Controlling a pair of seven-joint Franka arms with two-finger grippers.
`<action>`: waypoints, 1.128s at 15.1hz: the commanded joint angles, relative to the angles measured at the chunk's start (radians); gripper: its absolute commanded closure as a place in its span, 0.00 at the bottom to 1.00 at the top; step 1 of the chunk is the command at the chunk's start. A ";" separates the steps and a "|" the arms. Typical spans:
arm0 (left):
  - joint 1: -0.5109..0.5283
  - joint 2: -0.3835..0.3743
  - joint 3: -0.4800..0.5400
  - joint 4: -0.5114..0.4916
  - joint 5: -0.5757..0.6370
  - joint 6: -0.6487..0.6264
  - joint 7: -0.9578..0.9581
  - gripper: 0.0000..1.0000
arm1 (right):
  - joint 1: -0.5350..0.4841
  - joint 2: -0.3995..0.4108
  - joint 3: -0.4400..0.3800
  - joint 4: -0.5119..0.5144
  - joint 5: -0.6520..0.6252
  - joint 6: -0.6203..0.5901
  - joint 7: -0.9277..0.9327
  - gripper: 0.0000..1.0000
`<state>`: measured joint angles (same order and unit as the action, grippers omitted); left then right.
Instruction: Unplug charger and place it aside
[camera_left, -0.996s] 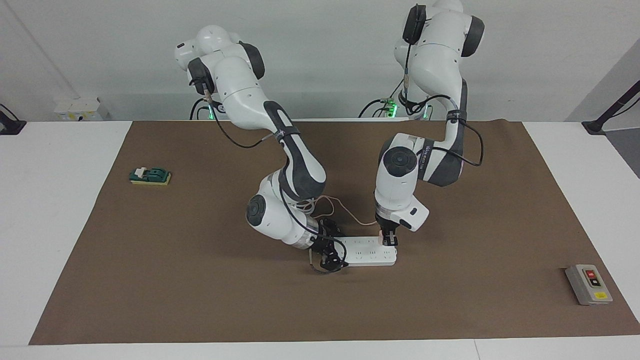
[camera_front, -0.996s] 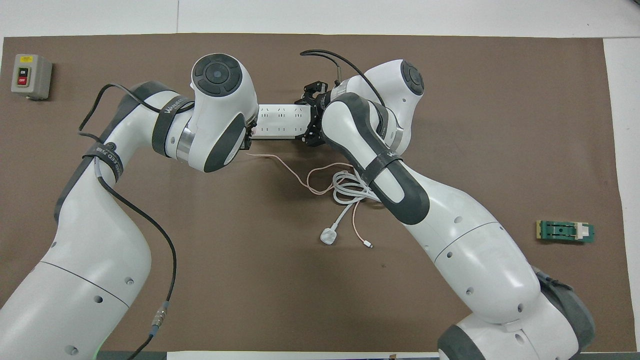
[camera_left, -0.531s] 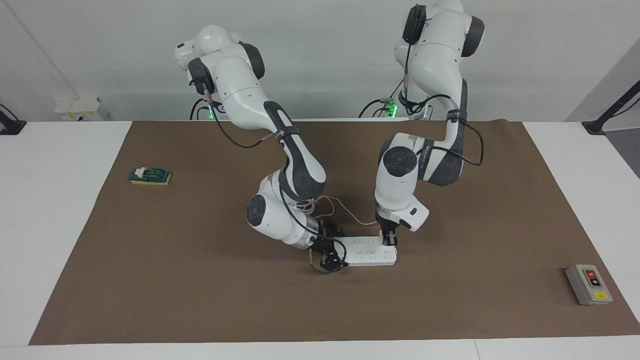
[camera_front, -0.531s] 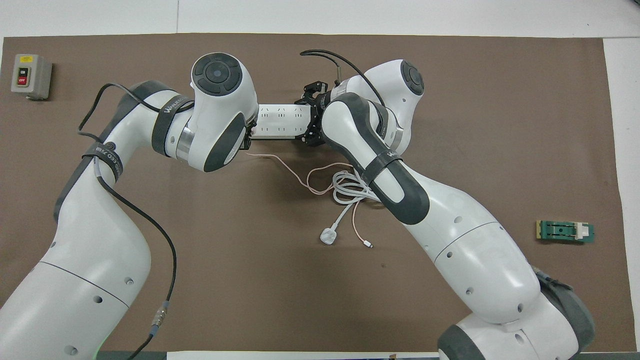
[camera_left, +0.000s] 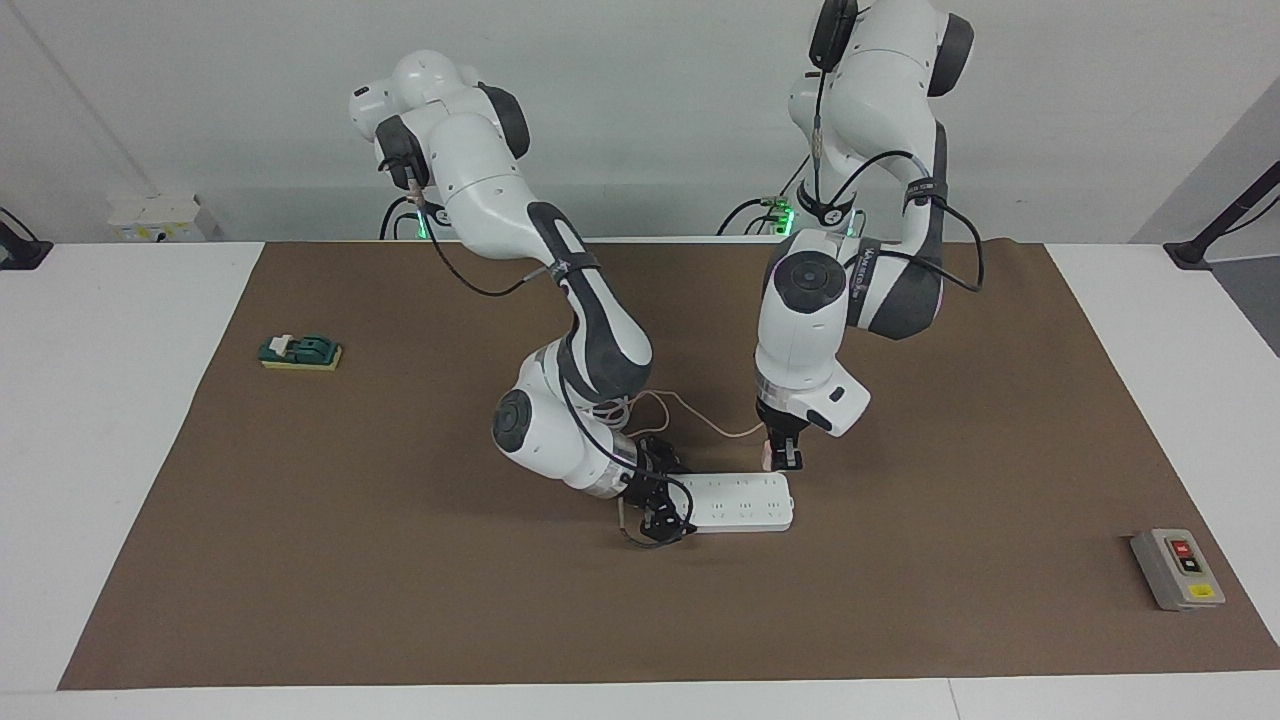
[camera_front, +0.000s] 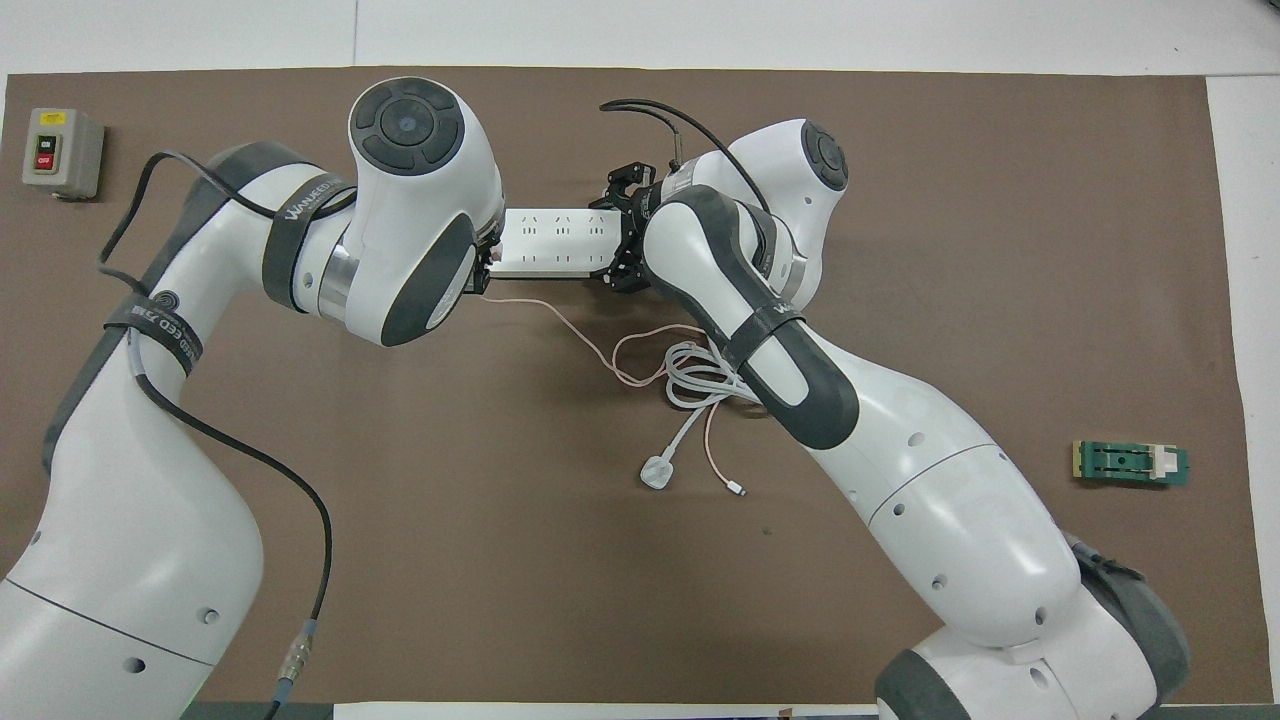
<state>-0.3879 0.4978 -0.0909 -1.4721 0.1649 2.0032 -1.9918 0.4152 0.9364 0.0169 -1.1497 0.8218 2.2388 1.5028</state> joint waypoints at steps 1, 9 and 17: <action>-0.011 -0.024 0.007 -0.022 0.001 -0.027 0.117 1.00 | 0.002 0.042 0.000 0.041 -0.004 0.074 -0.012 1.00; 0.044 -0.080 0.007 -0.076 -0.001 -0.038 0.710 1.00 | 0.002 0.042 0.000 0.041 -0.004 0.074 -0.012 1.00; 0.171 -0.133 0.005 -0.186 -0.005 -0.023 1.363 1.00 | 0.005 0.041 0.000 0.033 -0.004 0.102 -0.004 0.58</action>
<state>-0.2509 0.4285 -0.0809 -1.5640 0.1634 1.9694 -0.7988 0.4153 0.9364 0.0171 -1.1501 0.8218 2.2408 1.5029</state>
